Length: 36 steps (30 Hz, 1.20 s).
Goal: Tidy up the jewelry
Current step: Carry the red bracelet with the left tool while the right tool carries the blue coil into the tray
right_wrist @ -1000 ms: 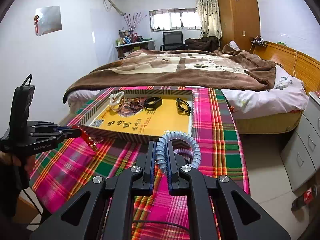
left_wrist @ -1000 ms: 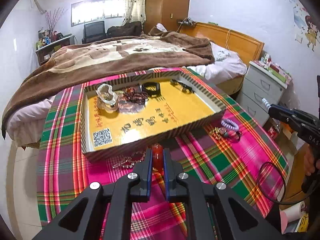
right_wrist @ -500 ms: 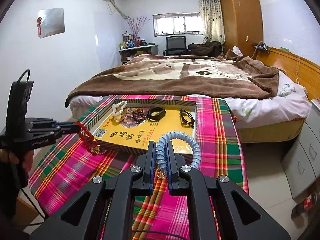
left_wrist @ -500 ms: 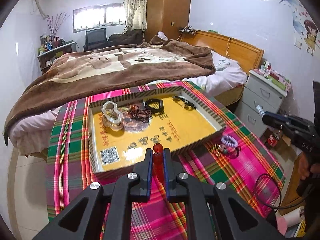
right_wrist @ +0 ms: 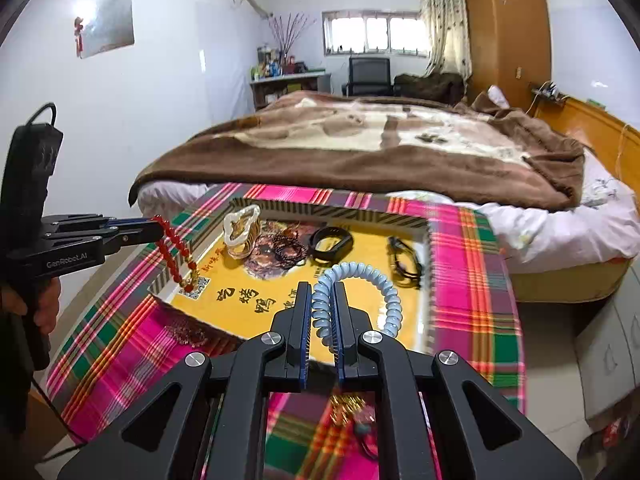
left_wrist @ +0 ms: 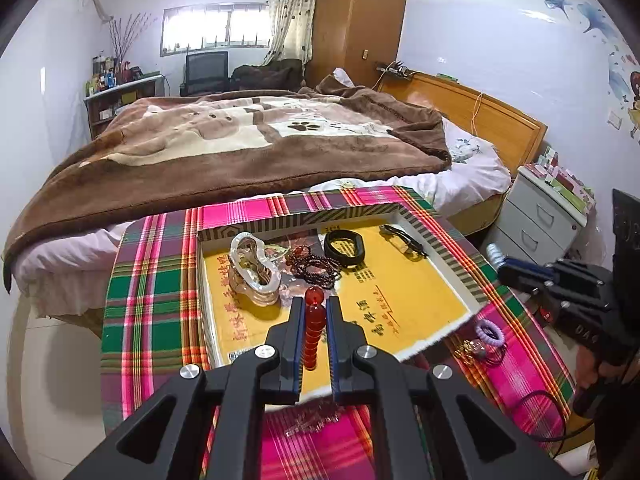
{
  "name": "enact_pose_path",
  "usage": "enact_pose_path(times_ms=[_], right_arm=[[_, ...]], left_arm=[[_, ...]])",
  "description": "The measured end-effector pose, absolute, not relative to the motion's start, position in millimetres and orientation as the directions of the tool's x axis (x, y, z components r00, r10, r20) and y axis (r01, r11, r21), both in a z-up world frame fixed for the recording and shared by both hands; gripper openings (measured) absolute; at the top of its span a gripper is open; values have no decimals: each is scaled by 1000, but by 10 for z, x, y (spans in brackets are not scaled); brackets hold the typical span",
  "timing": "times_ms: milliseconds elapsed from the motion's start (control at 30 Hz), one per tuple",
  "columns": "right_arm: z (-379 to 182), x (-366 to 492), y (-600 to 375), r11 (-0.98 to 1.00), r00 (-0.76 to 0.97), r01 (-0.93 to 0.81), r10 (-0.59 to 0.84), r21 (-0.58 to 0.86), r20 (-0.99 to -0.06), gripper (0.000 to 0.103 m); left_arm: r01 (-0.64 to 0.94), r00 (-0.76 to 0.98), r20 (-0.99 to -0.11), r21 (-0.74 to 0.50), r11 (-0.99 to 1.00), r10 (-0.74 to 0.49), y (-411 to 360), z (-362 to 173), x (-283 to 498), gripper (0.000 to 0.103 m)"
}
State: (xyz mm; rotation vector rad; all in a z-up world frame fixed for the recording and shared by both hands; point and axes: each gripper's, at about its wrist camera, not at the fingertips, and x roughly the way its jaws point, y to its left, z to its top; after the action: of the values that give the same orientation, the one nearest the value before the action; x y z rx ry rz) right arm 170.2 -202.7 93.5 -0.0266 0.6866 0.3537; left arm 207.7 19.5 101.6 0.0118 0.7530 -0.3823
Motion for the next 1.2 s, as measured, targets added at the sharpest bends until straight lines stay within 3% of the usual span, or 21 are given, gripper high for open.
enact_pose_path(times_ms=[633, 1100, 1200], right_arm=[[255, 2511, -1344, 918, 568, -383, 321, 101, -758, 9], [67, 2650, -1099, 907, 513, -411, 317, 95, -798, 10], [50, 2670, -1115, 908, 501, -406, 320, 109, -804, 10]], left_arm=[[284, 578, -771, -116, 952, -266, 315, 295, 2683, 10], [249, 569, -784, -124, 961, -248, 419, 241, 2726, 10], [252, 565, -786, -127, 959, -253, 414, 231, 2721, 19]])
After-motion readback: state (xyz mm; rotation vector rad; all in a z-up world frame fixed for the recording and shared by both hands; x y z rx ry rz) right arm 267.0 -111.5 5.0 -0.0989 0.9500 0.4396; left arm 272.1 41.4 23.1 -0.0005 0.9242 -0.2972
